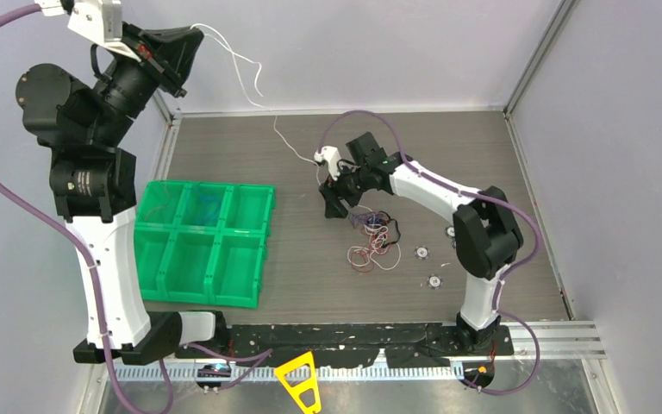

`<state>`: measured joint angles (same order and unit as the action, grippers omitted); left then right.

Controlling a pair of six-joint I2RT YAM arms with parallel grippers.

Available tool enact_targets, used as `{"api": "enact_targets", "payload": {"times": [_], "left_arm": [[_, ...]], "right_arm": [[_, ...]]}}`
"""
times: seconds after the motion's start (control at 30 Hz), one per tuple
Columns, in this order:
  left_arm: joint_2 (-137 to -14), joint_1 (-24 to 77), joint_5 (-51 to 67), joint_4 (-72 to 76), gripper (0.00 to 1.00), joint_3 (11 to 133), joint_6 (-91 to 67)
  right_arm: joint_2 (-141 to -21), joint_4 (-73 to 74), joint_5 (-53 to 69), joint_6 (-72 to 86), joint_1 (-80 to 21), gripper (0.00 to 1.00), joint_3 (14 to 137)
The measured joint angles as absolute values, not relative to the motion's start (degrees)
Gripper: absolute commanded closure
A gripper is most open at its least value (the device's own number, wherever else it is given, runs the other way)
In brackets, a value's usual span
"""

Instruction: Untangle the cables

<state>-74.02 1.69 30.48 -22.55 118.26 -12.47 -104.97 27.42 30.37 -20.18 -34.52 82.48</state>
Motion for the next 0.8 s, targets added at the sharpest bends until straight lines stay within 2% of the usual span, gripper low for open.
{"api": "enact_targets", "payload": {"times": [0.03, 0.07, 0.1, 0.13, 0.27, 0.37, 0.53, 0.63, 0.8], "left_arm": [[-74.3, 1.6, 30.2, -22.5, 1.0, 119.5, -12.0], [-74.5, 1.5, 29.9, -22.5, 1.0, 120.5, -11.7], [-74.7, 1.4, 29.7, -22.5, 1.0, 121.1, -11.4], [-74.7, 1.3, 29.5, -22.6, 1.0, 121.2, -11.1], [-73.4, 0.9, 27.8, -22.8, 1.0, 117.9, -8.6], [-69.2, 0.6, 27.4, -23.1, 1.0, 108.0, -7.9], [-64.5, 0.6, 31.0, -22.9, 1.0, 89.7, -7.9], [-63.9, 0.6, 33.9, -22.0, 1.0, 80.7, -8.8], [-63.8, 1.9, 39.3, -19.9, 1.0, 72.8, -10.1]], "right_arm": [[-106.3, 27.0, 30.3, -19.9, -34.6, 0.52, 82.5], [-107.5, 26.5, 30.1, -19.7, -34.8, 0.73, 82.5], [-108.6, 26.3, 29.7, -19.4, -34.8, 0.89, 82.5], [-109.3, 26.2, 29.1, -19.1, -34.8, 0.92, 82.5], [-109.2, 27.1, 26.7, -18.1, -34.4, 0.95, 83.4], [-107.4, 31.4, 27.4, -16.7, -32.6, 0.95, 89.7], [-99.8, 30.7, 34.1, -8.4, -22.0, 0.95, 104.6], [-90.1, 28.1, 37.3, -3.3, -18.0, 0.95, 103.5], [-82.1, 22.2, 45.4, 5.0, -21.3, 0.95, 98.0]]}}
